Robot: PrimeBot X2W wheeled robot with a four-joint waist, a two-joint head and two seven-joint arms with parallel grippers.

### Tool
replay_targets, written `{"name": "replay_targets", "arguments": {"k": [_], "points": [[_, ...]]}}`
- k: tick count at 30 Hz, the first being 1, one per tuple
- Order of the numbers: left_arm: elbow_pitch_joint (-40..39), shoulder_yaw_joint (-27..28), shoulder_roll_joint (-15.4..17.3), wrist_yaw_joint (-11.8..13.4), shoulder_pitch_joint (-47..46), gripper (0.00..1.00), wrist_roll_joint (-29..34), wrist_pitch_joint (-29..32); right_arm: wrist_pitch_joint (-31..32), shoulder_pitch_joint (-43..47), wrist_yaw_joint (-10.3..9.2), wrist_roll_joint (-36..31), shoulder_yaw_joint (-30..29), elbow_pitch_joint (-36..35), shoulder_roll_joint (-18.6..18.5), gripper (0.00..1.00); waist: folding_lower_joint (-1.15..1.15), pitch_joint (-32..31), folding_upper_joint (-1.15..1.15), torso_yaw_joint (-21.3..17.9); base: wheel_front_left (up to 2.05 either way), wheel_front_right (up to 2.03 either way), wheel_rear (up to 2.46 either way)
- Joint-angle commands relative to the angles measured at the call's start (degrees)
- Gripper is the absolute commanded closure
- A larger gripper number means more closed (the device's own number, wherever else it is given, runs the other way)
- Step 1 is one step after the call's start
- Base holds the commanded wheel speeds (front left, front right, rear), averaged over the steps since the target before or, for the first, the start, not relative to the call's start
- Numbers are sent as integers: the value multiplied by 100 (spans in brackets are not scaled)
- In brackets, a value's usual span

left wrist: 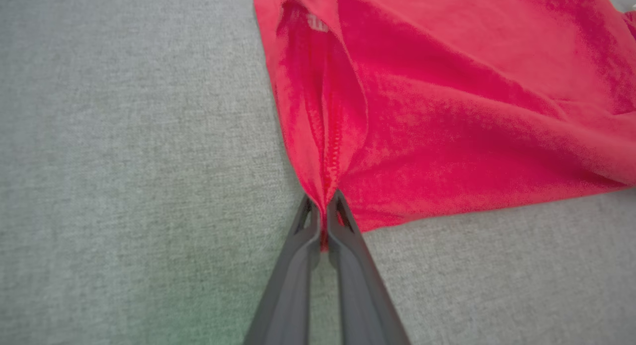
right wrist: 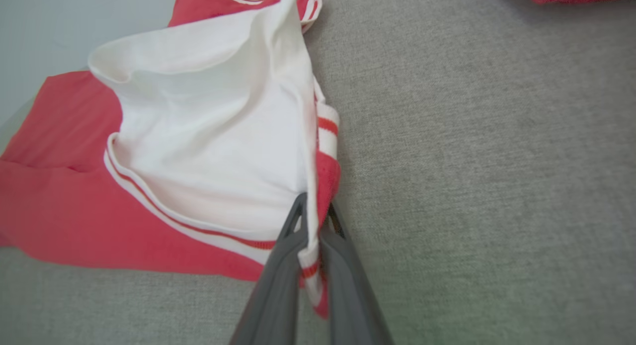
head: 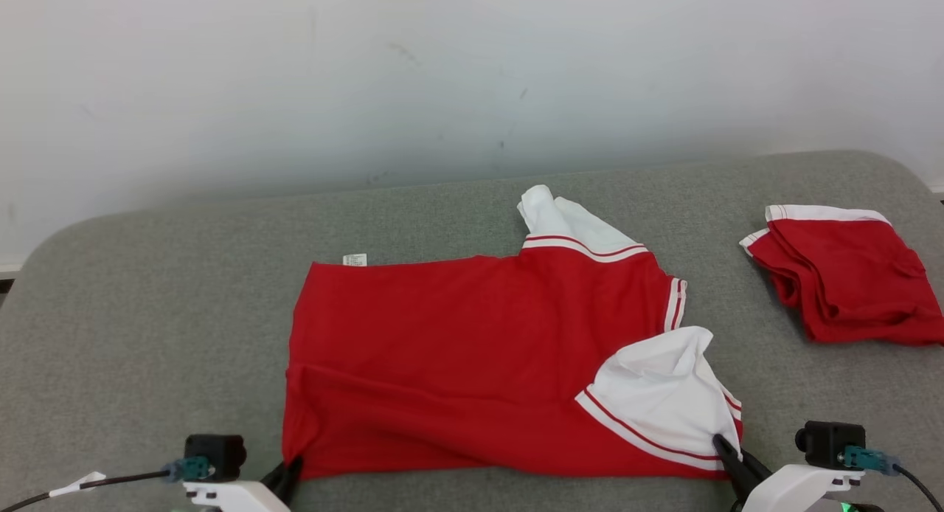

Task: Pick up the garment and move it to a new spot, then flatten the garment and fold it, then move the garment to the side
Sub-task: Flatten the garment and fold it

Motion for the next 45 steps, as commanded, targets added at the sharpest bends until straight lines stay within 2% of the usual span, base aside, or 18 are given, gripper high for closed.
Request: {"name": "replay_targets", "arguments": {"k": [1, 7, 14, 18, 24, 25, 26, 27, 28, 36, 39, 45], "points": [[-39, 11, 111, 31, 123, 100, -26, 32, 74, -30, -11, 124, 36, -105, -135, 100, 0, -37, 0, 12, 0, 0, 0], [-620, -16, 439, 167, 367, 100, -40, 241, 649, 271, -11, 535, 138, -720, -743, 100, 0, -156, 0, 61, 0, 0, 0], [-1751, -119, 930, 447, 892, 100, -160, 761, 1485, 920, -12, 848, -3, -1547, -1383, 100, 0, -250, 0, 110, 0, 0, 0], [-2339, -155, 1187, 679, 1231, 100, -285, 1043, 1813, 1350, -12, 835, -271, -1879, -1472, 100, 0, -246, 0, 150, 0, 0, 0], [-2817, -166, 1334, 929, 1530, 100, -416, 1291, 2079, 1878, -12, 715, -737, -2208, -1298, 100, 0, -213, 0, 199, 0, 0, 0], [-2875, -152, 1336, 965, 1563, 100, -445, 1297, 2089, 1942, -12, 664, -840, -2256, -1242, 87, 0, -204, 0, 202, 0, 0, 0], [-2913, -151, 1348, 997, 1593, 100, -448, 1301, 2130, 2004, -12, 596, -922, -2305, -1184, 56, 0, -199, 0, 202, 0, 0, 0], [-2946, -148, 1360, 1020, 1612, 58, -457, 1312, 2176, 2065, -12, 519, -998, -2358, -1120, 0, 0, -197, 0, 202, 0, 0, 0], [-2970, -140, 1371, 1042, 1612, 0, -452, 1316, 2218, 2106, -12, 439, -1072, -2411, -1052, 0, 0, -193, 0, 199, 0, 0, 0], [-3162, -14, 1579, 1189, 1418, 0, -274, 1242, 2477, 2165, -11, -108, -1600, -2946, -759, 0, 0, -177, 0, 165, 0, 0, 0], [-3253, 129, 1621, 1261, 1279, 0, -174, 1031, 2551, 2127, -11, -311, -1725, -3217, -698, 0, 0, -154, 0, 163, 0, 0, 0], [-3254, 292, 1662, 1281, 807, 0, 54, 901, 2404, 1531, -11, -732, -1899, -3576, -657, 0, 0, 86, 0, 188, 0, 0, 0]]}}
